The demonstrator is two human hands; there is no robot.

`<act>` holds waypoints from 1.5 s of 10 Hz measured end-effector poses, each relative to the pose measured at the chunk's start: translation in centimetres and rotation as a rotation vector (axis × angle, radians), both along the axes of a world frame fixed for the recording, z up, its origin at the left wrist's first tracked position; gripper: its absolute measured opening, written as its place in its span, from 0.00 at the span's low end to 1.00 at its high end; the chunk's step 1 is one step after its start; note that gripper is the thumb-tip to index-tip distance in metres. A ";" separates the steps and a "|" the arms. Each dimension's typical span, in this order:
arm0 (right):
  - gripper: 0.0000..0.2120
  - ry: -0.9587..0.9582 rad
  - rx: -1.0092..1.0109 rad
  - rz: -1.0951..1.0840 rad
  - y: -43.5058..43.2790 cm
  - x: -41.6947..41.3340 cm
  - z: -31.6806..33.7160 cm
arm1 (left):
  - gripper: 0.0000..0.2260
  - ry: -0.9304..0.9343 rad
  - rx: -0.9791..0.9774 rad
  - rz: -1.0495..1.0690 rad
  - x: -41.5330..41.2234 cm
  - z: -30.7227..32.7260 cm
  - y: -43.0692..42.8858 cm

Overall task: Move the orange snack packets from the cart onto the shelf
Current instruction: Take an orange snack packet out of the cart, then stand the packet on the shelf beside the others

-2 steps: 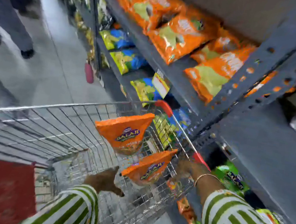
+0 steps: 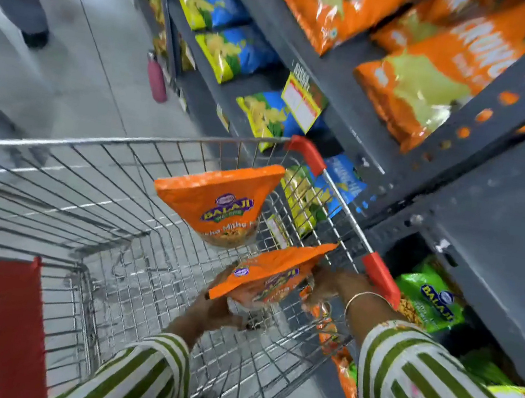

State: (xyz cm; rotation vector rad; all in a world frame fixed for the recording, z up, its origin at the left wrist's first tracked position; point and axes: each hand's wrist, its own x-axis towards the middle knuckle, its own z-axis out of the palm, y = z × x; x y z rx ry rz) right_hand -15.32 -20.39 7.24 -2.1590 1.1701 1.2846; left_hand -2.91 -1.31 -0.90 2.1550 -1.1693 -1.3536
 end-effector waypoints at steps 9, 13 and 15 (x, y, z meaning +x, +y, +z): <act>0.33 -0.917 0.069 -0.491 2.9 -0.6 14.9 | 0.23 0.129 -0.377 0.095 5.2 20.3 -2.3; 0.31 -1.246 -0.017 -0.551 3.1 -12.6 29.5 | 0.23 0.106 -0.405 -0.211 -3.1 35.9 -7.6; 0.29 -1.262 -0.148 -0.697 0.3 -19.1 31.1 | 0.23 0.085 -0.450 -0.279 -9.3 36.7 -12.9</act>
